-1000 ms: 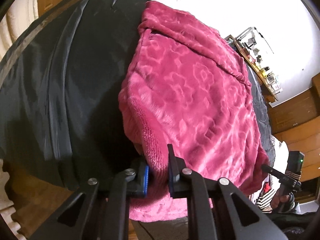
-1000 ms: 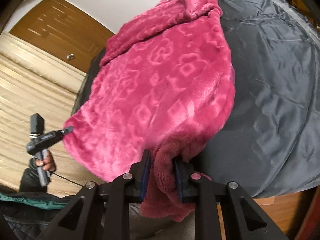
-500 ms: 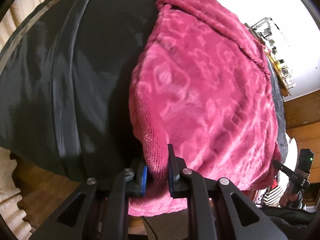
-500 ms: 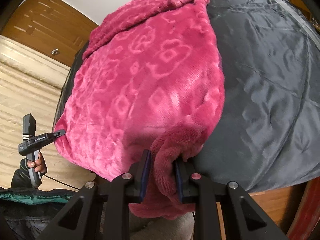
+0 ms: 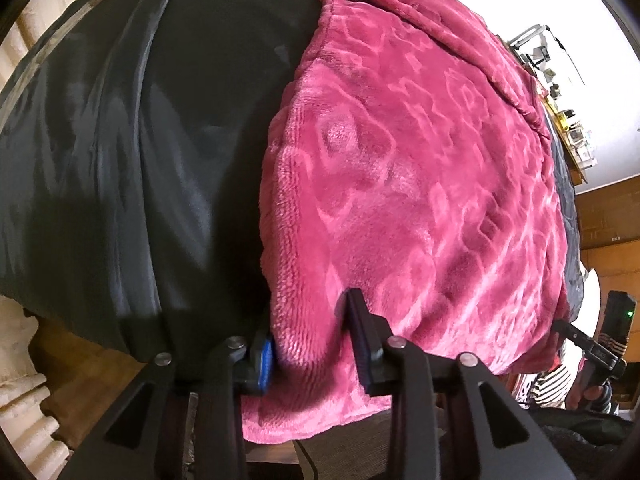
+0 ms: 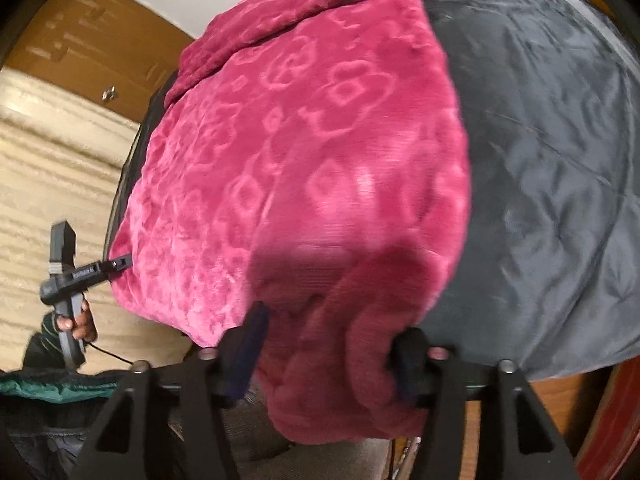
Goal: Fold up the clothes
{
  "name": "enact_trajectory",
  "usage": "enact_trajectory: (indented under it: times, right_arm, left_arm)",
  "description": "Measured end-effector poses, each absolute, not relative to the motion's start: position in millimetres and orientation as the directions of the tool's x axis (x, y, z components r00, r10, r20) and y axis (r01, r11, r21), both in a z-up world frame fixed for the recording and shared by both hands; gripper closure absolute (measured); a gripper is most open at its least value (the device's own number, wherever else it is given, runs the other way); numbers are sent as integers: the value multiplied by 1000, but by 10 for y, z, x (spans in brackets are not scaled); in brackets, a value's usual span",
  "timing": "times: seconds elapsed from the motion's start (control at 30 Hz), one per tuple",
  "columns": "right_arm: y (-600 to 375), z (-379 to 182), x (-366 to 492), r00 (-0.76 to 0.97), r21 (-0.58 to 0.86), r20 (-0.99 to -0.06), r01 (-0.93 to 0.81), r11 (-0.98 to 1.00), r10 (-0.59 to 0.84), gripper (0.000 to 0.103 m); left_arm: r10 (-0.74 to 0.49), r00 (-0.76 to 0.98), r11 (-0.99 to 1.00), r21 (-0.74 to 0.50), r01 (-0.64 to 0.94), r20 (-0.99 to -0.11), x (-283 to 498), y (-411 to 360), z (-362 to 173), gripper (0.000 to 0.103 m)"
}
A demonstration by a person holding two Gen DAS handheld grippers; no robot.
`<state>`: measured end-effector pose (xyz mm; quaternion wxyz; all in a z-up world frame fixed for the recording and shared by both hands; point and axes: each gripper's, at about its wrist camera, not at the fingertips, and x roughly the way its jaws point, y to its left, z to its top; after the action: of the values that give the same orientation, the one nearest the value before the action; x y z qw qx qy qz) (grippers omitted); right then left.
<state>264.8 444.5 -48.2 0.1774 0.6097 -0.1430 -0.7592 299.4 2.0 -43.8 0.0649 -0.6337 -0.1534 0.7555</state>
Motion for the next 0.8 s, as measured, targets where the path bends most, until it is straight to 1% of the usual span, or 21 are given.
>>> enact_trajectory:
  times: [0.03, 0.07, 0.1, 0.17, 0.2, 0.3, 0.43, 0.6, 0.67, 0.8]
  right_arm:
    - [4394, -471, 2656, -196, 405, -886, 119, -907, -421, 42]
    - [4344, -460, 2668, -200, 376, -895, 143, -915, -399, 42]
    - [4314, -454, 2676, -203, 357, -901, 157, -921, -384, 43]
    - [4317, -453, 2681, -209, 339, -907, 158, -927, -367, 62]
    - [4353, -464, 2676, -208, 337, -909, 143, -931, -361, 74]
    - [4497, -449, 2659, -199, 436, -873, 97, -895, -446, 83]
    - [4583, -284, 2631, -223, 557, -796, 96, -825, -564, 84]
    - [4626, -80, 2516, -280, 698, -669, 80, -712, -688, 84]
    - [4633, 24, 2459, -308, 738, -620, 83, -670, -722, 84]
    - [4695, 212, 2339, -354, 782, -552, 95, -616, -755, 84]
  left_arm:
    - [296, -187, -944, -317, 95, -937, 3000, 19, -440, 71]
    - [302, -185, -942, -323, 95, -935, 3008, 17, -445, 78]
    - [305, -186, -941, -326, 95, -934, 3014, 14, -445, 78]
    - [308, -187, -939, -330, 96, -933, 3027, 6, -433, 83]
    - [316, -187, -937, -337, 93, -930, 3031, 1, -422, 84]
    - [346, -190, -929, -364, 67, -919, 3043, -3, -351, 86]
    - [422, -227, -894, -445, 60, -878, 3036, -65, -175, 87]
    - [512, -307, -833, -551, 49, -802, 2977, -126, 167, 87]
    - [534, -338, -815, -578, 36, -775, 2931, -91, 319, 87]
    - [567, -387, -785, -619, 12, -727, 2681, -138, 638, 87]
